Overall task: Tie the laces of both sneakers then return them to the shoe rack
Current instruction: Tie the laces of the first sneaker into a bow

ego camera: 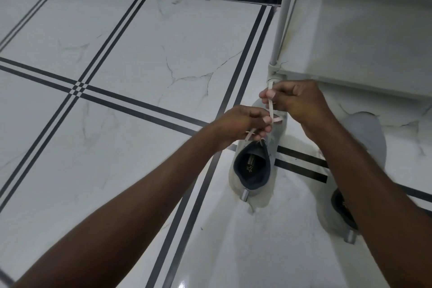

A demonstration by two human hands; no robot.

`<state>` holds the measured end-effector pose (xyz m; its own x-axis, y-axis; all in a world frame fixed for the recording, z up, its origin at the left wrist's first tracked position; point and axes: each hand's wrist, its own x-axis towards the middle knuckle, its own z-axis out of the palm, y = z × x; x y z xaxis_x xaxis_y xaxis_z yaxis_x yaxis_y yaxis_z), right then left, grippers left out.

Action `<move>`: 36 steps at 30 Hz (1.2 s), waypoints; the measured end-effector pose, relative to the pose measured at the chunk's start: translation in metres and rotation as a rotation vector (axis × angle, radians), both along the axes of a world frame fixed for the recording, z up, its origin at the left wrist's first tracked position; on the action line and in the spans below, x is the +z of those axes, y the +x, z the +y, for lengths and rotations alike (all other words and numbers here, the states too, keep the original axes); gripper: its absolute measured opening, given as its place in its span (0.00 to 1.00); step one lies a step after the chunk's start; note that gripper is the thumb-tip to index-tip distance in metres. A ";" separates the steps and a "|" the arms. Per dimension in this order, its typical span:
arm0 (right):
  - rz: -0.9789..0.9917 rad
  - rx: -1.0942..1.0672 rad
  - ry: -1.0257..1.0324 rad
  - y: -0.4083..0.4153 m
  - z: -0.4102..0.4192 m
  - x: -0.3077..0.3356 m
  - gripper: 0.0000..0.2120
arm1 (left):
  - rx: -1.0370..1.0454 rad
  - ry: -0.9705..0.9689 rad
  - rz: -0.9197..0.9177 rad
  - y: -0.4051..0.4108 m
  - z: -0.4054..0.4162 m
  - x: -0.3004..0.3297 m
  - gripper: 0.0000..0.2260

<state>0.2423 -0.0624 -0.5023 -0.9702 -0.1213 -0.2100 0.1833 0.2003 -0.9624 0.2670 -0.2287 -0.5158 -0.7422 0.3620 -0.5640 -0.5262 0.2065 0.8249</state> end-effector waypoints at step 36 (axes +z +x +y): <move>0.134 -0.565 0.775 0.067 0.046 -0.053 0.13 | 0.632 -0.390 -0.245 0.037 -0.060 -0.054 0.12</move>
